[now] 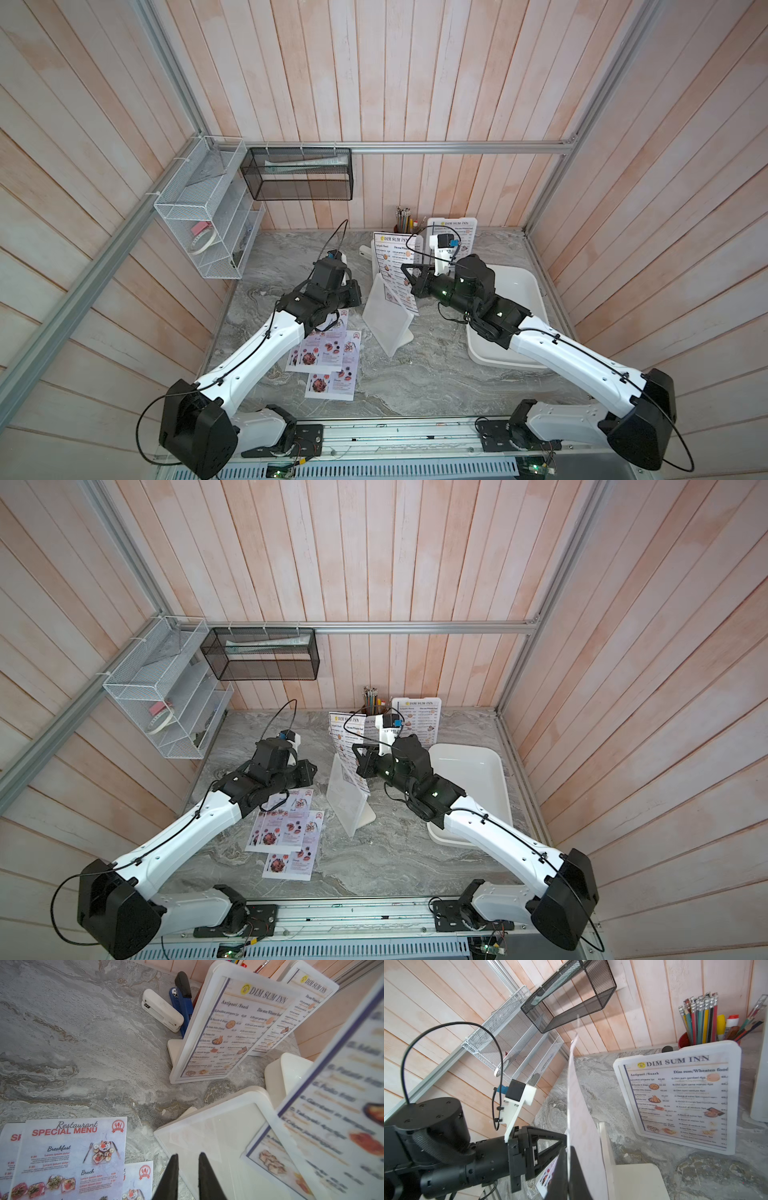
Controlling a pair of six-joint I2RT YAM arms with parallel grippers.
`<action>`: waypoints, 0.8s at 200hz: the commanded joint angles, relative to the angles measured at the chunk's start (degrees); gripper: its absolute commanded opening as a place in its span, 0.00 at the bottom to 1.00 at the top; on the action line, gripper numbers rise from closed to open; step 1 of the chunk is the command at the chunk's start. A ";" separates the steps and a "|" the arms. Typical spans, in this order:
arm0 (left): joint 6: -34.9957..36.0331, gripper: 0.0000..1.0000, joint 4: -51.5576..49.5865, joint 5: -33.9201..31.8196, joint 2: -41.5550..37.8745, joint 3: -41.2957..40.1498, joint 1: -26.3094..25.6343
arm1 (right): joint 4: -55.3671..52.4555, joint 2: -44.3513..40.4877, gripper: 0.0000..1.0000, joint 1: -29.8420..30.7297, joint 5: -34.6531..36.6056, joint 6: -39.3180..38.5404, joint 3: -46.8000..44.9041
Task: Replace the menus in the menu holders
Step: Insert the menu into the menu holder.
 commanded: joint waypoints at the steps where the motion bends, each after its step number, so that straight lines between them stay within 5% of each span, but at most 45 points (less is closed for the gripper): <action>1: 1.43 0.21 -1.39 -0.36 -0.21 1.95 -0.16 | 8.19 -0.91 0.00 0.35 2.09 -2.57 -2.29; 160: 2.27 0.21 -1.91 0.23 2.80 4.36 -0.06 | 31.70 -1.50 0.00 2.77 5.62 -10.96 -15.84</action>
